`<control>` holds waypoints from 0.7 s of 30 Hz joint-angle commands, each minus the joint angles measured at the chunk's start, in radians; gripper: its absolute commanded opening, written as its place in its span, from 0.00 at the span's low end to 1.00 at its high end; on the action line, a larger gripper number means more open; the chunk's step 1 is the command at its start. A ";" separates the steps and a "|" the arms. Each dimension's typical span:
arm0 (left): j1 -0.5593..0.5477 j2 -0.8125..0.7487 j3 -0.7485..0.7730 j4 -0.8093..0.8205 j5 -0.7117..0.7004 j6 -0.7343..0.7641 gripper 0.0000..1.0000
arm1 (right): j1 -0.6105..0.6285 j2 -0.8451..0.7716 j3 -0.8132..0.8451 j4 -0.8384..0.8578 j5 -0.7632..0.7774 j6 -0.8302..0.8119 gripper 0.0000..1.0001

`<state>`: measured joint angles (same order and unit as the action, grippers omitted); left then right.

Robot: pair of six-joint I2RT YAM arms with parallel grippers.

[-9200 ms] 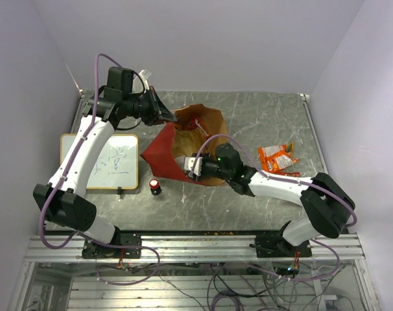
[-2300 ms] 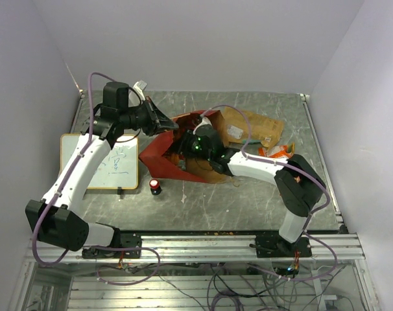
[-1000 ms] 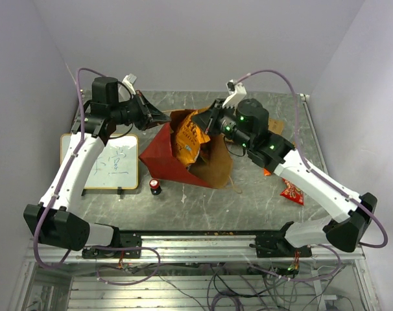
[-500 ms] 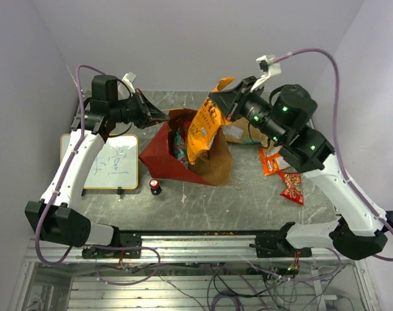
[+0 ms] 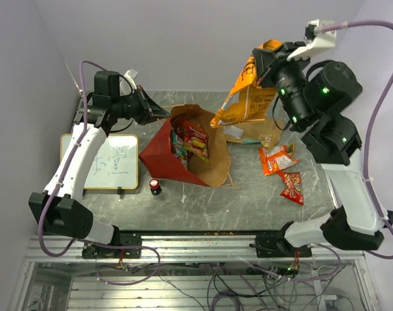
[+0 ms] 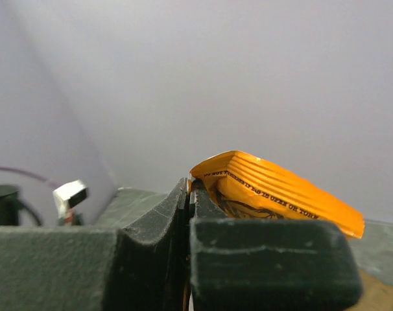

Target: Take the snacks out of the paper bag

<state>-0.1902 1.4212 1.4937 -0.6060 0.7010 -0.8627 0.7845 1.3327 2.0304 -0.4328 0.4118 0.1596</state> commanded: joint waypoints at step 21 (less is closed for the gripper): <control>0.032 0.093 0.130 -0.082 0.052 0.081 0.07 | -0.701 0.194 -0.255 -0.138 -0.160 -0.071 0.00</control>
<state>-0.1699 1.5139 1.5959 -0.6739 0.7147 -0.8028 0.0879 1.5322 1.7725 -0.5915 0.2790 0.1219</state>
